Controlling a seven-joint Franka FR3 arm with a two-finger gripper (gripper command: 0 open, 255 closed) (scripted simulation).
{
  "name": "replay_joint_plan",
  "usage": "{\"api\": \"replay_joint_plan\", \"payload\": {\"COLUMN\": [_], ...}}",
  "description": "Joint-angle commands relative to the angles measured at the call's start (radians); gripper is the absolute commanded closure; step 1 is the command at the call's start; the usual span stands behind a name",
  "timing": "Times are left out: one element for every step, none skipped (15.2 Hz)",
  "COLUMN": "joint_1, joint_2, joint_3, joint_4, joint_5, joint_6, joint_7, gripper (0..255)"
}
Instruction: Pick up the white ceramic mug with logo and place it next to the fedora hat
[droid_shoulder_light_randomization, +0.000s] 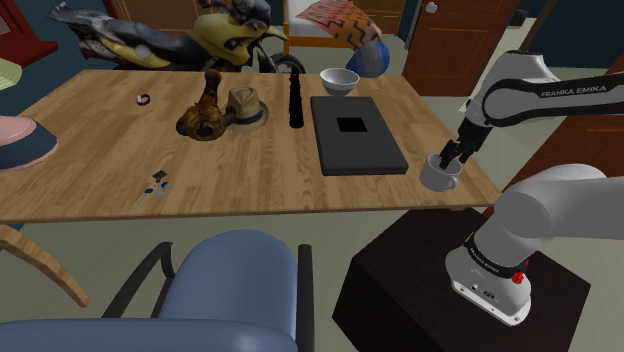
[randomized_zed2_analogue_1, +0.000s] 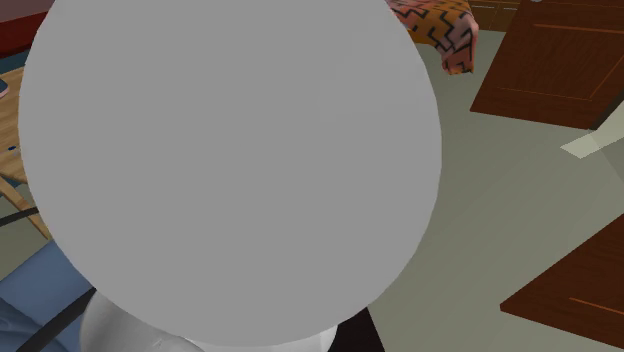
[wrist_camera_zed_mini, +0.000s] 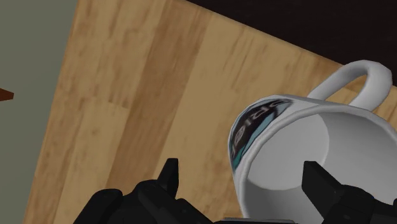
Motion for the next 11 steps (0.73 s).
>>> {"api": "replay_joint_plan", "payload": {"joint_1": [-0.002,-0.002,-0.002,-0.002,-0.002,-0.002,-0.002,-0.002,-0.002,-0.002,-0.002], "joint_2": [0.011,0.011,0.011,0.011,0.011,0.011,0.011,0.011,0.011,0.011,0.011], "joint_3": [-0.006,-0.006,-0.006,-0.006,-0.006,-0.006,-0.006,-0.006,-0.006,-0.006,-0.006], "joint_4": [-0.012,-0.012,-0.012,-0.012,-0.012,-0.012,-0.012,-0.012,-0.012,-0.012,-0.012], "joint_5": [-0.006,-0.006,-0.006,-0.006,-0.006,-0.006,-0.006,-0.006,-0.006,-0.006,-0.006], "joint_6": [0.024,0.024,0.024,0.024,0.024,0.024,0.024,0.023,0.023,0.023,0.023], "joint_7": [0.000,0.000,0.000,0.000,0.000,0.000,0.000,0.000,0.000,0.000,0.000], "gripper": [0,0,0,0,0,0,0,0,255,255,255]}}
